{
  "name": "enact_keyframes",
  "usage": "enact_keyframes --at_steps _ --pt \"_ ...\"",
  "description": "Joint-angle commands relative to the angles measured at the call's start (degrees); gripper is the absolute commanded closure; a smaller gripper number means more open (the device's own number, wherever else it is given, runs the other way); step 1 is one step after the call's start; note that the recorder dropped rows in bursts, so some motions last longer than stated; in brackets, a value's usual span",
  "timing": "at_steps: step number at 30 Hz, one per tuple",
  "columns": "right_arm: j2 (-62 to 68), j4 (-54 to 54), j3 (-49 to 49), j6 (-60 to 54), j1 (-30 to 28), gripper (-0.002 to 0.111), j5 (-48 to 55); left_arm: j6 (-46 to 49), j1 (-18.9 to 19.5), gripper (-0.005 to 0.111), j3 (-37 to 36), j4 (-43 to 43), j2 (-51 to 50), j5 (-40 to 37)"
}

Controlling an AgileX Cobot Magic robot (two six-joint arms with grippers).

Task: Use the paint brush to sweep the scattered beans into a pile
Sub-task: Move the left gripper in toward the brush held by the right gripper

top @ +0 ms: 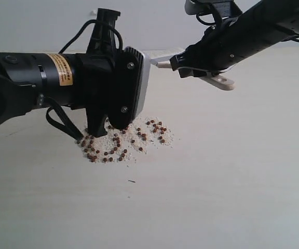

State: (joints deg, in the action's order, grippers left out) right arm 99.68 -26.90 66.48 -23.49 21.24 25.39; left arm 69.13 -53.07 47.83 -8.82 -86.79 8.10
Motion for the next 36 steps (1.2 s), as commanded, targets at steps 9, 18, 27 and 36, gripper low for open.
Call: enact_keyframes --at_steps 9,18,27,36 --pt "-0.3 0.3 -0.2 -3.4 -0.3 0.108 4.9 -0.1 2.8 0.057 -0.3 -0.9 -3.9 5.0" --pt "-5.4 0.4 -0.2 -3.5 -0.3 0.108 6.2 0.8 5.7 0.049 -0.3 0.6 -12.0 17.6" --pt "-7.4 -0.7 -0.2 -4.0 -0.3 0.108 8.5 -0.8 6.8 0.048 1.7 2.7 -16.4 28.5" --pt "-7.4 -1.9 -0.2 -5.3 -0.3 0.108 8.8 -0.8 6.8 0.048 4.1 2.3 -19.1 30.9"
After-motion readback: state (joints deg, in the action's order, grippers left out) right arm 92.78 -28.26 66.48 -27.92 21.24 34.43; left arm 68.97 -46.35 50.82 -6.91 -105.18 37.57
